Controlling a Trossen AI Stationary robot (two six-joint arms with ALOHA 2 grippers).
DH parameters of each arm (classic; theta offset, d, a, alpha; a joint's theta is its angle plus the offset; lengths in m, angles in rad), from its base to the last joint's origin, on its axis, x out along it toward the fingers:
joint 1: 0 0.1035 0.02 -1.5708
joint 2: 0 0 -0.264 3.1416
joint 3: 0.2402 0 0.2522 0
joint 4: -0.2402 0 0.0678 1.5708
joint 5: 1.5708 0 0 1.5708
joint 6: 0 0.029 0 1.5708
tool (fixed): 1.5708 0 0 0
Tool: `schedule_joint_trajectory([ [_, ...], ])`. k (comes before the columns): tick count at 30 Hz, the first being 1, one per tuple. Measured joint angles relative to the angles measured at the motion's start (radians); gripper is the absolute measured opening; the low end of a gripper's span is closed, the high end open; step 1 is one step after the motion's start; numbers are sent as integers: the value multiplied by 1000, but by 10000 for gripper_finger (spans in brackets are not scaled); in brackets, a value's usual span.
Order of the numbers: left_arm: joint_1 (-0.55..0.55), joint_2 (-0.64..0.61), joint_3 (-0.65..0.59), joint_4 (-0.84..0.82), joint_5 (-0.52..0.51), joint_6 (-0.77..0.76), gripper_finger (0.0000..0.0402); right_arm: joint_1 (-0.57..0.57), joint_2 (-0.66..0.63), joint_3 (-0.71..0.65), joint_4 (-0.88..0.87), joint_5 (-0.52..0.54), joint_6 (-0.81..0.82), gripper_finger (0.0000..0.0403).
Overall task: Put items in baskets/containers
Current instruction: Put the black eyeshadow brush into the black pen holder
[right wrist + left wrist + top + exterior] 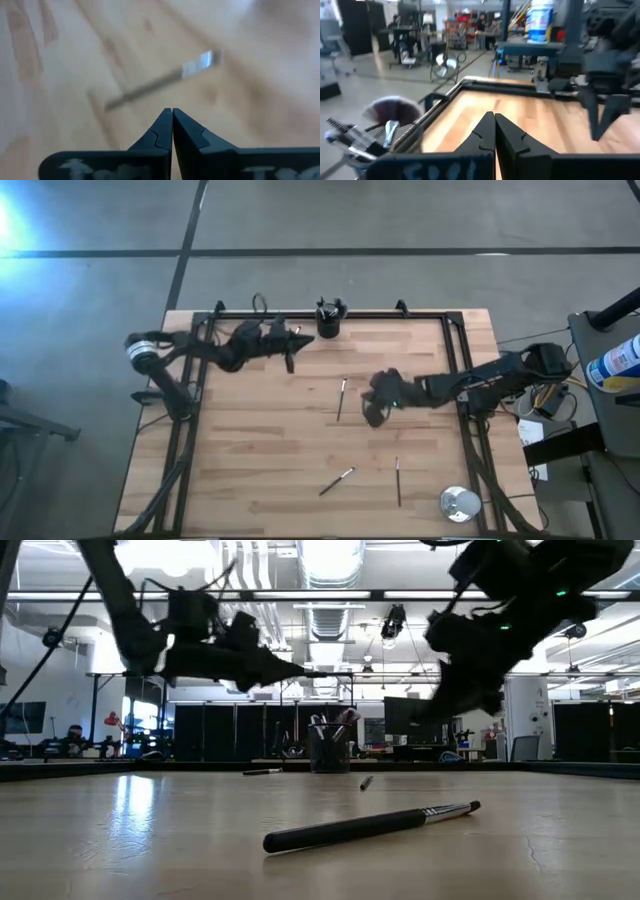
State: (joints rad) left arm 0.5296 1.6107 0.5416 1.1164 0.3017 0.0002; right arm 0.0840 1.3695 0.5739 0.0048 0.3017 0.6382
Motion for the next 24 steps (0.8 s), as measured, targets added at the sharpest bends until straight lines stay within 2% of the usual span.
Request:
schedule_joint_trajectory([
  [4, -23, -14, -62, 105, -11, -22, 0, 142, -9, 52, -251, 20, 304, 8],
  [10, -37, -14, -102, 106, -14, -88, 0, 363, -7, 186, -583, 16, 761, 8],
  [16, -78, -14, -139, 106, -13, -109, 0, 521, 14, 242, -635, -74, 1089, 15],
  [24, -148, -14, -167, 107, -12, -117, 0, 553, 152, 281, -638, -192, 1260, 75],
])
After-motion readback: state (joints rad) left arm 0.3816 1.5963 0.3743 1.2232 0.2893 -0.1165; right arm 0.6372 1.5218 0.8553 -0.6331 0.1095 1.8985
